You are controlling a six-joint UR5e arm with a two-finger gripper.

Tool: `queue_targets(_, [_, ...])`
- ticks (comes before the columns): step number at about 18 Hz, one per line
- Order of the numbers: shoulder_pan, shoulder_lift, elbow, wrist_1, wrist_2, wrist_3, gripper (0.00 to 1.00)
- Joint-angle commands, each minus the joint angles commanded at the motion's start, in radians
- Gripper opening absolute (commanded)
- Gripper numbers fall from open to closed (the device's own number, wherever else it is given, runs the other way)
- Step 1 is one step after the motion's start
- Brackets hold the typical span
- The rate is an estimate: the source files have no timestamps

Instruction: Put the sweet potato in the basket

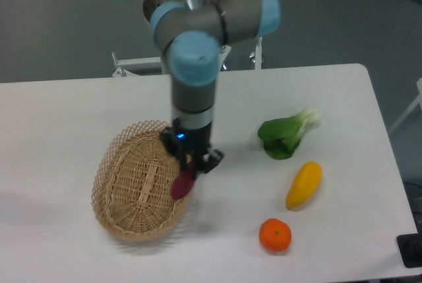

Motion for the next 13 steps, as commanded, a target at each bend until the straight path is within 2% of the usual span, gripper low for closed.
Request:
queue_targets(6, [-0.058,-0.041,-0.008,0.014,0.023,0.002,0.38])
queue_targets(13, [-0.092,-0.066,-0.067,0.061,0.101,0.011,0.38])
